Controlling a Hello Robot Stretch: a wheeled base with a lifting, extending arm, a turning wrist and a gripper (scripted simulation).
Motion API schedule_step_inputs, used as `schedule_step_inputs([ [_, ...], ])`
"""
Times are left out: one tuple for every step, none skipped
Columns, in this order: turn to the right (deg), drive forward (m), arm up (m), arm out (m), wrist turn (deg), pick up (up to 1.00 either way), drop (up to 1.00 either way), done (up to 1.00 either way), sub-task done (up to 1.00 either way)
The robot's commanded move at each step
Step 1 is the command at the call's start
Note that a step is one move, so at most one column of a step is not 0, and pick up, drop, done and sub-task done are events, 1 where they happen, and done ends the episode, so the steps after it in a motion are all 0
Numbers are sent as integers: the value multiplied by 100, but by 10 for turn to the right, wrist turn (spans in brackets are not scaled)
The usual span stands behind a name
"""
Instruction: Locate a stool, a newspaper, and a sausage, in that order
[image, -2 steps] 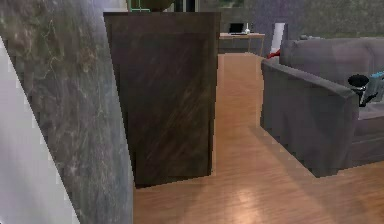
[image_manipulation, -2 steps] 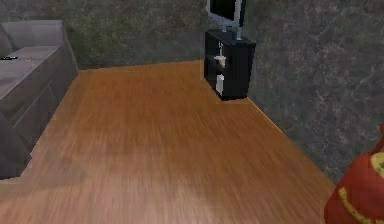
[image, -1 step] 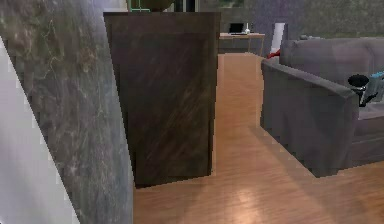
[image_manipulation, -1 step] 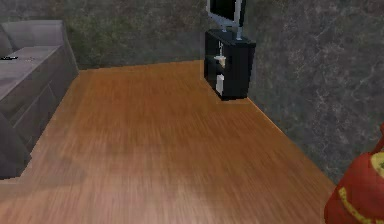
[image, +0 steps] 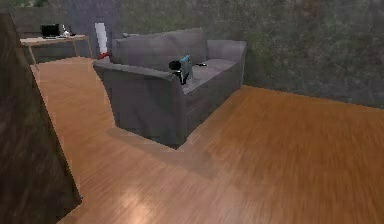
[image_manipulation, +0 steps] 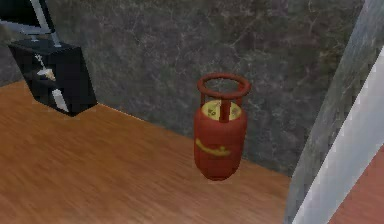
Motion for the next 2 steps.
schedule_step_inputs([
  [0,25,0,0,0,0,0,0,0],
  [-270,0,0,0,0,0,0,0,0],
])
